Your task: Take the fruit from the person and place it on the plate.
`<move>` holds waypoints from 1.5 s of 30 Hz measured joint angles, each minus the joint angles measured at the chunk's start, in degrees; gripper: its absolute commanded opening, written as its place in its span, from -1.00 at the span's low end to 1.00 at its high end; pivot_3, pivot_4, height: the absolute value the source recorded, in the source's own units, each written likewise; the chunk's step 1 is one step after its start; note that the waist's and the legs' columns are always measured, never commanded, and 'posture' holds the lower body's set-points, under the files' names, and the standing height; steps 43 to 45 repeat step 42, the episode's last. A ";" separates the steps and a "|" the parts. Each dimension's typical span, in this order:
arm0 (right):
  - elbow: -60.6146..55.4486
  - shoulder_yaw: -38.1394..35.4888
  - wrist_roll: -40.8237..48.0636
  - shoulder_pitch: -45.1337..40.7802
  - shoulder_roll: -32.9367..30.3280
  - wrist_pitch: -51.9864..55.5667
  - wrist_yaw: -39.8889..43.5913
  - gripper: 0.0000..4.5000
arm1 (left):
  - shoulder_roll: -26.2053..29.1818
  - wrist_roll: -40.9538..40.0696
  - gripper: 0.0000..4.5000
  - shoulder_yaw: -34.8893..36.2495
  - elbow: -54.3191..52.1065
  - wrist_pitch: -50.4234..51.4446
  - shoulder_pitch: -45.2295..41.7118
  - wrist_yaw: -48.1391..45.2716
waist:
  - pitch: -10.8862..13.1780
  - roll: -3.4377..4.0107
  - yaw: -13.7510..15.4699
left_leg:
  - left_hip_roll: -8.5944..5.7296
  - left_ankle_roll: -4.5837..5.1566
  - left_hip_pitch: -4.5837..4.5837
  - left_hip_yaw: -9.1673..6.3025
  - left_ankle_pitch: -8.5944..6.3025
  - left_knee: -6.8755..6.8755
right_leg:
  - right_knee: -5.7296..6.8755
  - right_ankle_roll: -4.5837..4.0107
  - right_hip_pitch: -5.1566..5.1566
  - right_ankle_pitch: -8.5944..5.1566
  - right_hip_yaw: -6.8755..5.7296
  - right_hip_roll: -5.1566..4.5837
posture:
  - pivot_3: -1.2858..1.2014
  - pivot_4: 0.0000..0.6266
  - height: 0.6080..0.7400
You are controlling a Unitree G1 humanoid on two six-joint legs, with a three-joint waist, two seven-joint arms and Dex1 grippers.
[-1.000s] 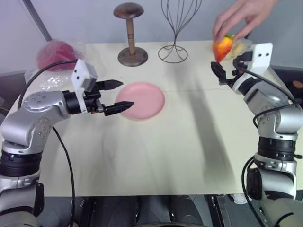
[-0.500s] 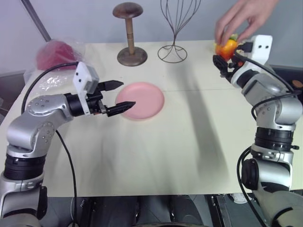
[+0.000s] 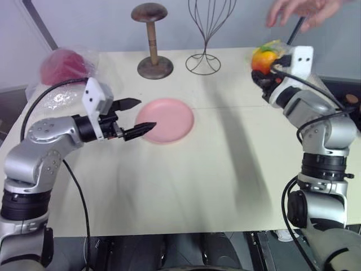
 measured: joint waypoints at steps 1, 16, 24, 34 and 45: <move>-0.78 1.28 0.61 0.77 1.39 0.50 0.73 -0.72 | 0.25 0.25 1.00 0.41 -0.15 0.00 1.27 0.19 | 0.00 0.00 -0.22 | 0.00 0.00 0.00 0.00 0.00 0.00 | 0.01 0.00 -0.01 0.00 0.00 0.00 | 0.03 -0.52 1.00; 2.76 17.28 -1.21 2.62 16.17 -1.39 6.14 -0.72 | 2.66 1.92 1.00 9.05 -6.32 1.04 15.42 5.16 | -0.01 -0.02 0.17 | -0.11 -0.02 -0.04 -0.05 0.00 0.03 | 0.02 -0.01 -0.06 0.00 -0.04 -0.12 | 0.03 -0.52 1.00; 6.64 17.51 -3.59 1.86 17.28 -5.07 7.32 0.40 | 2.33 1.80 1.00 9.04 -6.85 1.27 15.68 6.40 | -0.01 -0.02 -0.37 | -0.08 -0.03 -0.04 -0.04 0.01 -0.04 | 0.03 -0.01 -0.13 0.00 -0.04 -0.10 | 0.03 -0.52 1.00; 6.57 16.68 -3.87 1.85 16.96 -5.50 7.25 0.98 | 1.39 1.97 1.00 8.78 -5.91 0.05 12.86 6.45 | -0.01 -0.01 -0.35 | -0.09 -0.03 -0.04 -0.04 0.01 -0.04 | 0.03 -0.01 -0.13 0.00 -0.04 -0.10 | 0.03 -0.52 1.00; 6.54 9.40 -4.95 -1.43 7.83 -8.97 6.73 0.98 | -0.68 2.40 1.00 9.20 -3.32 -1.54 11.49 8.70 | -0.01 -0.02 -0.14 | -0.12 -0.02 -0.04 -0.03 0.00 -0.03 | 0.01 -0.01 -0.09 0.00 -0.04 -0.13 | 0.03 -0.52 1.00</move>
